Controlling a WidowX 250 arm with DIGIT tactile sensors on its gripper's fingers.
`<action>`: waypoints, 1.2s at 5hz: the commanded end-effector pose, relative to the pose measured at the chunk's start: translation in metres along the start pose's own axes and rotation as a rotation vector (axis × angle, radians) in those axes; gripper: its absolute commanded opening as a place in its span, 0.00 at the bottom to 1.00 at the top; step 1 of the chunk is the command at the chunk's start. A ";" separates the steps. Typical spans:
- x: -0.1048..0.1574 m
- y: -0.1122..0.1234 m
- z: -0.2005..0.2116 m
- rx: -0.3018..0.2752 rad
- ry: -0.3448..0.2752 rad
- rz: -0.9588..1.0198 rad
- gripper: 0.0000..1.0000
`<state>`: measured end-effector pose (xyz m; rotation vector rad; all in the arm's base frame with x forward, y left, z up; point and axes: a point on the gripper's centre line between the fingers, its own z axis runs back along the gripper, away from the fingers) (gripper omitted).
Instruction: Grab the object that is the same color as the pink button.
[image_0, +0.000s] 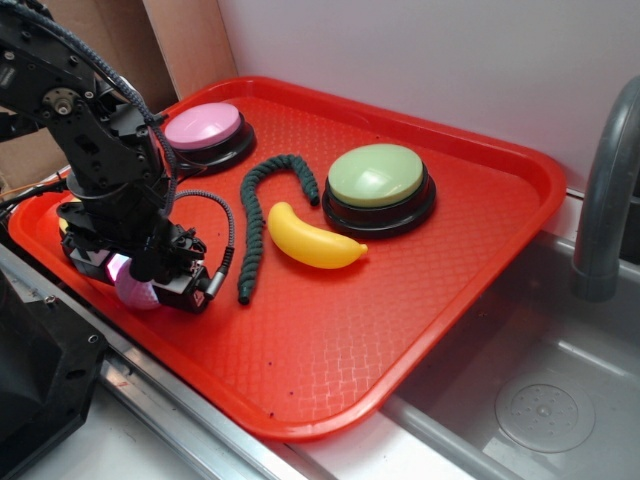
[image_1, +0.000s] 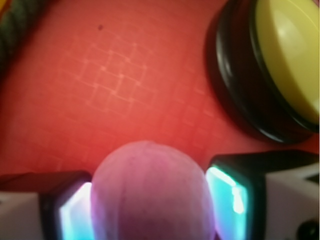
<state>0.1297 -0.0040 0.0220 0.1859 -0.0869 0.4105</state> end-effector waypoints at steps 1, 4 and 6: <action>0.020 0.004 0.051 -0.058 -0.040 -0.155 0.00; 0.077 0.008 0.159 -0.200 -0.080 -0.306 0.00; 0.089 0.012 0.163 -0.149 -0.147 -0.274 0.00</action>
